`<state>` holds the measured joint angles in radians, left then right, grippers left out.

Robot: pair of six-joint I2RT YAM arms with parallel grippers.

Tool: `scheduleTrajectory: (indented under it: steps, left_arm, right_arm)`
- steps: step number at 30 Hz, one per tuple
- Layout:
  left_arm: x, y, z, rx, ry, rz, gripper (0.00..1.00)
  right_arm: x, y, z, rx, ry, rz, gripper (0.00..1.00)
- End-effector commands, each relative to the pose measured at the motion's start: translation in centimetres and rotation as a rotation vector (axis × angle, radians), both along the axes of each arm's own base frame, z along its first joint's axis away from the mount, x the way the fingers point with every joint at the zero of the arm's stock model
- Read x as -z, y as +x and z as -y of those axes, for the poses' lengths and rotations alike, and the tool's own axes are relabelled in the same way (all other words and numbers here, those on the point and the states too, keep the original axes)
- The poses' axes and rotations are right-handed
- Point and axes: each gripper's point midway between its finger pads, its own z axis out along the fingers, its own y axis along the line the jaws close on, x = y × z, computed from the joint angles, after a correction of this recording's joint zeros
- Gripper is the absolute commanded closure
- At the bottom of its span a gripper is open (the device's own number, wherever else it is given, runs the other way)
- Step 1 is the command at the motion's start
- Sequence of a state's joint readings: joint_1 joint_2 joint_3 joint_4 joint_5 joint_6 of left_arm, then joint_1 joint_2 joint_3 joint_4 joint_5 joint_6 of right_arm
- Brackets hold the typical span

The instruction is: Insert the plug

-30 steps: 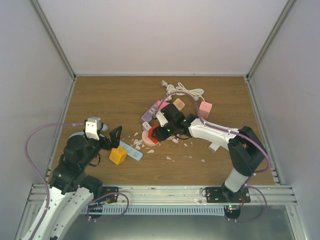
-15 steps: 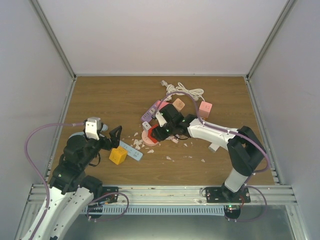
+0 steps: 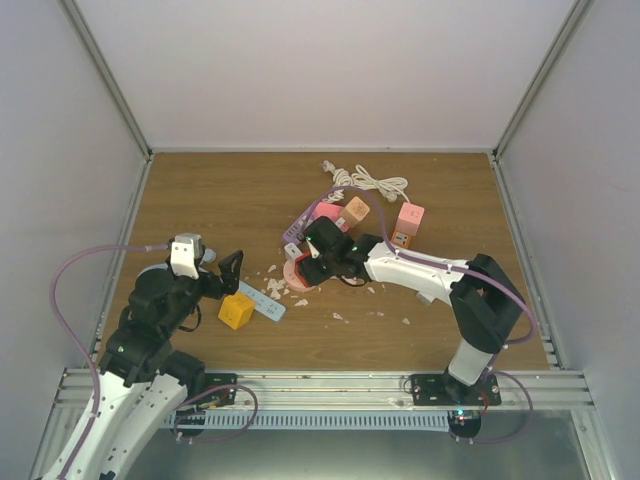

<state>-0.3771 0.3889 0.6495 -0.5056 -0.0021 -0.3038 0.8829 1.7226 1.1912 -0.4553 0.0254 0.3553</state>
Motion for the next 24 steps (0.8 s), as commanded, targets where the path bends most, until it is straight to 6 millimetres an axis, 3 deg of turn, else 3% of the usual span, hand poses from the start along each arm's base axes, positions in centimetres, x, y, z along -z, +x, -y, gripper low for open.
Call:
scheduleTrajectory:
  steps: [1, 18, 24]
  left_arm:
    - [-0.1, 0.4, -0.2, -0.019, -0.004, 0.016, 0.01]
    - [0.0, 0.5, -0.3, -0.028, -0.001, 0.008, 0.01]
    - [0.0, 0.5, -0.4, -0.032, -0.001, 0.008, 0.01]
  right_arm:
    - [4.3, 0.1, 3.8, 0.107, -0.182, -0.053, 0.71]
    - [6.8, -1.7, 3.9, 0.121, -0.281, -0.097, 0.74]
    - [6.6, -2.0, 4.1, 0.151, -0.342, -0.047, 0.74]
